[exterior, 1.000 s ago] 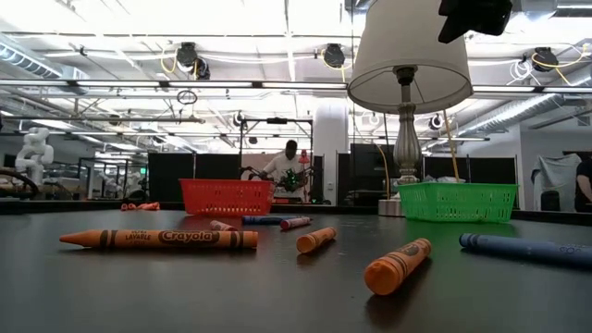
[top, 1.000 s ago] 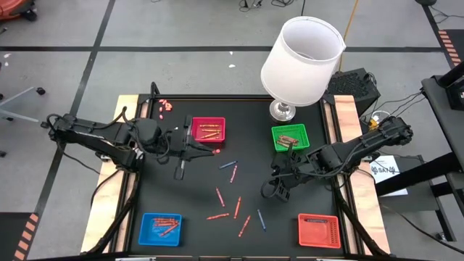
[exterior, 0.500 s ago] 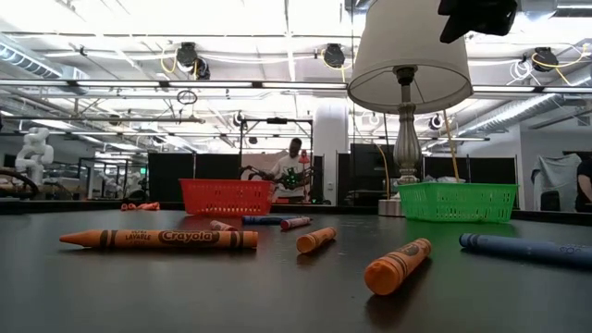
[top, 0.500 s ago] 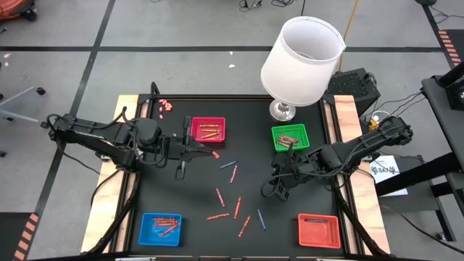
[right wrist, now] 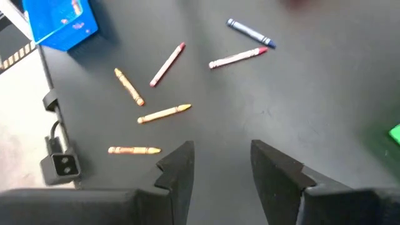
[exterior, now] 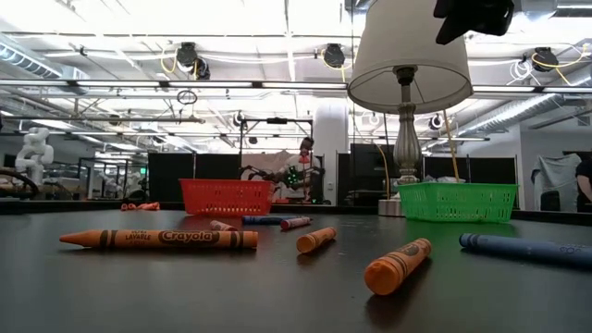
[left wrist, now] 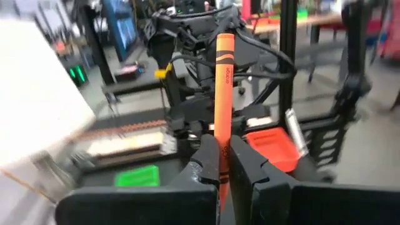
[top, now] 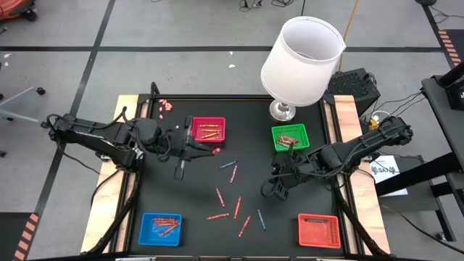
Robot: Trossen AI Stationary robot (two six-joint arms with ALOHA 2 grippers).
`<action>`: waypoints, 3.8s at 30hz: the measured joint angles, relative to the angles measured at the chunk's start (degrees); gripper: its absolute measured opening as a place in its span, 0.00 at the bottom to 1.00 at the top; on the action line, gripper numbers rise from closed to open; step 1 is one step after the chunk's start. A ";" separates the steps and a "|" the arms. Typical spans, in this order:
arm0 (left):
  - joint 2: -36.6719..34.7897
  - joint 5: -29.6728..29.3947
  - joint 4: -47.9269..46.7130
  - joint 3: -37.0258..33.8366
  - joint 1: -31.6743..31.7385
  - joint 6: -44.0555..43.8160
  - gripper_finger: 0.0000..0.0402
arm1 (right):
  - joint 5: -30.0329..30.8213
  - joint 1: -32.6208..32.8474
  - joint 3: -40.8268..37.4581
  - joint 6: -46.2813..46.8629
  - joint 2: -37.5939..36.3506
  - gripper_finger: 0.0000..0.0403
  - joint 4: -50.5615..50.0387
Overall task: Sort crayons
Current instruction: Put the orange crayon into the blue basket
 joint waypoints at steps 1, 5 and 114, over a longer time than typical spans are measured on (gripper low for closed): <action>0.02 0.04 0.00 0.00 0.00 -3.32 0.01 | 0.63 0.00 0.00 0.00 0.00 0.36 -0.02; 0.00 0.13 -0.02 0.00 0.00 -17.62 0.01 | 1.28 0.00 0.00 -0.01 0.00 0.36 -0.01; 11.33 4.77 -46.95 0.00 -38.16 -59.89 0.01 | 6.05 0.00 0.00 -6.27 0.00 0.36 -4.09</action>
